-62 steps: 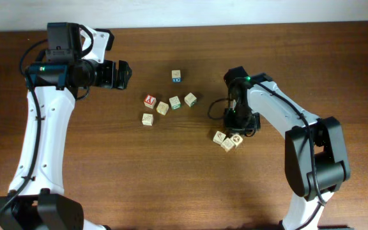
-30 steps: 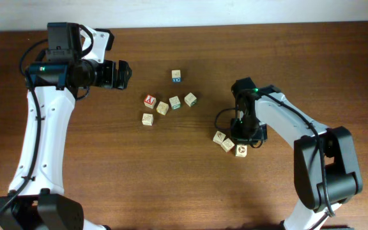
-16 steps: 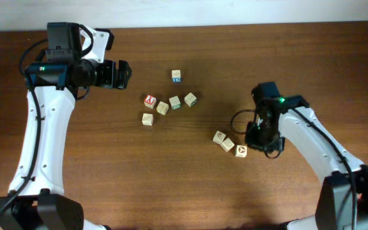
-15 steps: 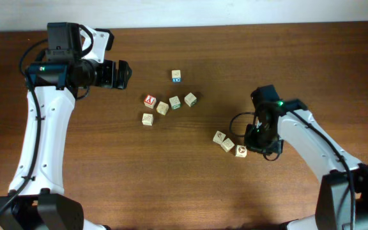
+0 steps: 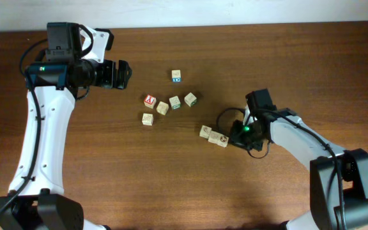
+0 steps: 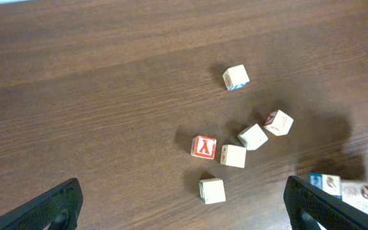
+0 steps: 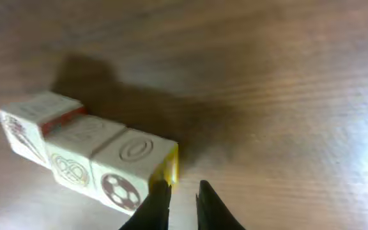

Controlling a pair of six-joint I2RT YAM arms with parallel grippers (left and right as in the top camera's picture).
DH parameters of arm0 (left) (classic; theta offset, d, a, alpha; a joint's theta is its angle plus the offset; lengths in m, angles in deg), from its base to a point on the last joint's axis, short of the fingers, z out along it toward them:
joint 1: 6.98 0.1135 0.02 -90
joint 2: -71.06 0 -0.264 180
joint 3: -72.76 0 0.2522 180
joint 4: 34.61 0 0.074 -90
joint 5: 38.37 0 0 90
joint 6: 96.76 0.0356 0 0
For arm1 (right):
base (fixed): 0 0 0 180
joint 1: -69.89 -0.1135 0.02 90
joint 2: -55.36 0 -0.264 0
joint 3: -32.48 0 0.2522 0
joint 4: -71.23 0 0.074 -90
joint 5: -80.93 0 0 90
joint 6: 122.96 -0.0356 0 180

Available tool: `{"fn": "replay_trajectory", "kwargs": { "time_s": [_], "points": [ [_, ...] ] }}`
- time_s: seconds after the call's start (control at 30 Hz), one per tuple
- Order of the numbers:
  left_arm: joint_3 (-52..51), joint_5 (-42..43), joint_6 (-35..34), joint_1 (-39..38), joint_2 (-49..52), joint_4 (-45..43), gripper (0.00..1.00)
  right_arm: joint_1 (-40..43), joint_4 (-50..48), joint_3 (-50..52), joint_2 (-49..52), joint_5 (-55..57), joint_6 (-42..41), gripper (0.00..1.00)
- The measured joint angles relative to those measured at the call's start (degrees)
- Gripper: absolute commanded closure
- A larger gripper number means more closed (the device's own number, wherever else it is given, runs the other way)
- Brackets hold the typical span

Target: Rotate 3 blocks

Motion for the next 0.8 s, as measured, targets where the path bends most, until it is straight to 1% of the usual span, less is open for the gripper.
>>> {"fn": "replay_trajectory", "kwargs": {
  "time_s": [0.07,0.13,0.2,0.23,0.27,0.3,0.33,0.37,0.4,0.47,0.53,0.63,0.8],
  "points": [
    [0.0,0.0,0.0,0.0,0.0,0.07,0.01,-0.28,-5.92,0.04,0.09,-0.87,-1.11,0.84],
    [0.0,0.0,0.0,0.0,0.0,-0.09,0.01,-1.84,-11.98,0.04,2.82,-1.68,-2.34,0.84],
    [0.0,0.0,0.0,0.0,0.0,0.04,0.01,-4.63,-15.41,0.07,5.38,-3.06,-3.65,0.85],
    [0.0,0.0,0.0,0.0,0.0,0.02,0.01,-5.35,-16.28,0.07,5.42,-3.43,-4.17,0.87],
    [0.0,-0.02,0.0,0.0,0.0,0.04,0.01,-6.27,-16.98,0.07,5.44,-3.56,-4.37,0.87],
    [0.0,0.0,0.0,0.0,0.0,0.04,0.01,-6.54,-17.03,-0.04,5.44,-3.34,-4.37,0.87],
    [0.0,0.0,0.0,0.0,0.0,0.02,0.01,-6.4,-15.13,-1.29,5.49,-3.17,-3.65,0.83],
    [0.0,0.0,0.0,0.0,0.0,0.02,0.01,-6.1,-10.88,-3.82,5.62,-2.89,-2.1,0.82],
    [0.0,-0.02,0.0,0.0,0.0,0.0,0.01,-5.55,-6.97,-9.42,5.73,-1.53,0.79,0.82],
    [0.0,0.0,0.0,0.0,0.0,0.04,0.01,-5.81,-7.96,-13.46,5.7,0.13,3.15,0.82],
    [0.0,0.0,0.0,0.0,0.0,0.0,0.01,-7.52,-10.16,-13.6,6.58,1.9,3.72,0.82],
    [0.0,0.0,0.0,0.0,0.0,0.09,0.01,-12.44,-13.42,-13.73,13.66,2.99,4.9,0.82],
    [0.0,0.0,0.0,0.0,0.0,0.04,0.01,-15.02,-13.62,-13.73,14.45,0.74,5.09,0.83]
  ]
}}
